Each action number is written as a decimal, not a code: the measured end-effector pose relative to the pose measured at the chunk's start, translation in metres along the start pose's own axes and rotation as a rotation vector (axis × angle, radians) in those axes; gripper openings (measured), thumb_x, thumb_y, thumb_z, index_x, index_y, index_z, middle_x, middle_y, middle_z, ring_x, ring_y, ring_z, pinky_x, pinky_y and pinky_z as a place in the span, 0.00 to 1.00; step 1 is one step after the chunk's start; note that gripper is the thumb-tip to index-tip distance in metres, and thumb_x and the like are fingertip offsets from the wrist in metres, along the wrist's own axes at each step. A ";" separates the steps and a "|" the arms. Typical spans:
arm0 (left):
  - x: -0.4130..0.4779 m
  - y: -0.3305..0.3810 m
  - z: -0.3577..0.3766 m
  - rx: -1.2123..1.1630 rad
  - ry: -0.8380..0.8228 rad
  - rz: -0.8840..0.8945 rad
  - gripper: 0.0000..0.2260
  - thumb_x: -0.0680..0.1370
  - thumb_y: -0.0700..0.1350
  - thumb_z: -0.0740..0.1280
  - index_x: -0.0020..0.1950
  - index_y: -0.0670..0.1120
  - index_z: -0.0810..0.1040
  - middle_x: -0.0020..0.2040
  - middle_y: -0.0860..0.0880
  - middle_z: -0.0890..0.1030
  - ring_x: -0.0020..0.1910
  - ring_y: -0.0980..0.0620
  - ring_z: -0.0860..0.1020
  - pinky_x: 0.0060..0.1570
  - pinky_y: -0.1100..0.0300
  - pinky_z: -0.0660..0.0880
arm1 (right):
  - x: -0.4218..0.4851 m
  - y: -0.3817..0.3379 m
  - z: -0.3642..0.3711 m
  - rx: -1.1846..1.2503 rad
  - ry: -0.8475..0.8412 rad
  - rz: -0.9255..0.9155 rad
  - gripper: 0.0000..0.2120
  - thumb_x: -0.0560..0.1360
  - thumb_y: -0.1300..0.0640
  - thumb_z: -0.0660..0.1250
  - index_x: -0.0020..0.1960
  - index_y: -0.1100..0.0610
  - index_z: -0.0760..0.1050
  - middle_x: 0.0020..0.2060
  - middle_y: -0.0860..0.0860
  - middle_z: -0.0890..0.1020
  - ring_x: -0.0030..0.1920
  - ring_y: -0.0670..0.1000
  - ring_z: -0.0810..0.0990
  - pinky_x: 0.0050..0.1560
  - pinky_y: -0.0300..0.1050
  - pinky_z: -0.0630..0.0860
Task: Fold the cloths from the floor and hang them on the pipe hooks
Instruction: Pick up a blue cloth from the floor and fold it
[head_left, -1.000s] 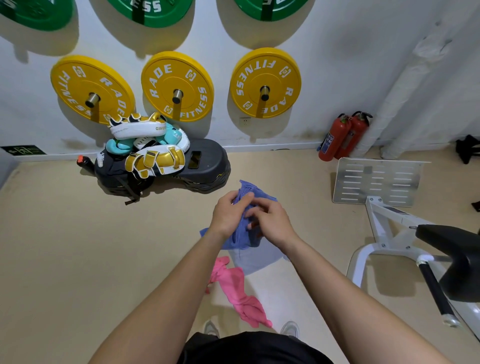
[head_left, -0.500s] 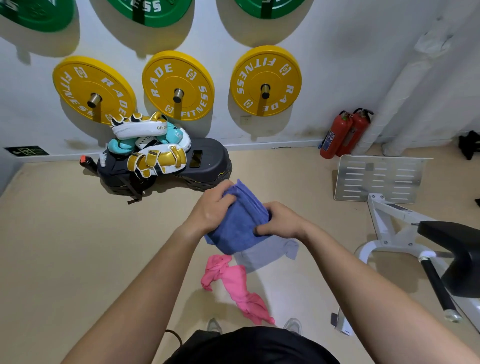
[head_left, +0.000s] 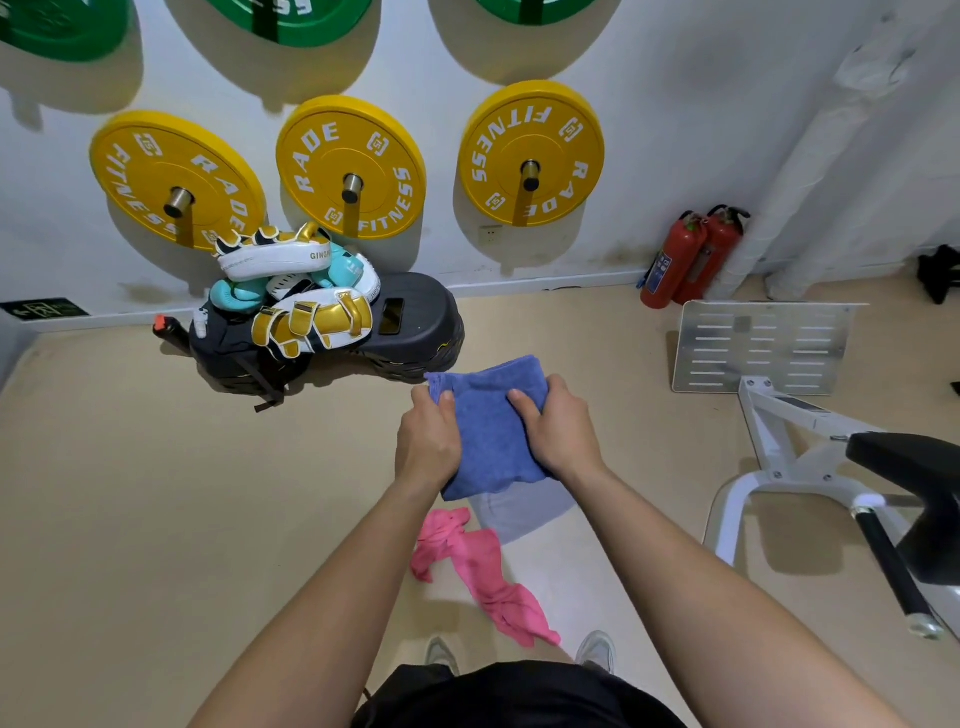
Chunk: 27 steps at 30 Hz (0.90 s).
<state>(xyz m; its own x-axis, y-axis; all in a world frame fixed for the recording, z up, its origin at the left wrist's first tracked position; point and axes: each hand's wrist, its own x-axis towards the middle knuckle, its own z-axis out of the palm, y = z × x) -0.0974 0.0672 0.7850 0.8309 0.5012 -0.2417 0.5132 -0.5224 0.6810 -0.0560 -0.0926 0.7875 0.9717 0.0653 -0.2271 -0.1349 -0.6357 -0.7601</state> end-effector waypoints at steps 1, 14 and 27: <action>0.002 -0.002 0.002 0.010 -0.007 -0.014 0.13 0.85 0.54 0.52 0.53 0.45 0.65 0.48 0.43 0.75 0.47 0.40 0.74 0.45 0.50 0.70 | 0.002 -0.001 0.002 -0.054 0.002 -0.010 0.19 0.78 0.41 0.61 0.54 0.57 0.70 0.48 0.56 0.81 0.47 0.59 0.80 0.48 0.56 0.78; 0.025 -0.010 0.027 -0.456 -0.149 -0.154 0.12 0.82 0.51 0.64 0.56 0.43 0.71 0.49 0.48 0.80 0.45 0.50 0.78 0.44 0.56 0.72 | 0.032 -0.012 0.003 0.043 -0.025 0.073 0.17 0.79 0.43 0.61 0.52 0.57 0.71 0.46 0.53 0.81 0.47 0.56 0.80 0.47 0.52 0.76; 0.115 0.190 0.134 0.146 -0.256 0.342 0.14 0.84 0.55 0.54 0.60 0.45 0.62 0.45 0.44 0.75 0.44 0.39 0.75 0.42 0.50 0.70 | 0.166 0.049 -0.159 0.000 0.173 0.120 0.13 0.81 0.49 0.60 0.58 0.58 0.73 0.52 0.54 0.81 0.51 0.57 0.79 0.46 0.45 0.72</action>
<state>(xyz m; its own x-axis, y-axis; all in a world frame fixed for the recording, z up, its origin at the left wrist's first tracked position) 0.1245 -0.0664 0.7939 0.9750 0.1057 -0.1956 0.2097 -0.7294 0.6511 0.1301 -0.2353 0.8097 0.9675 -0.1437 -0.2081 -0.2516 -0.6310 -0.7338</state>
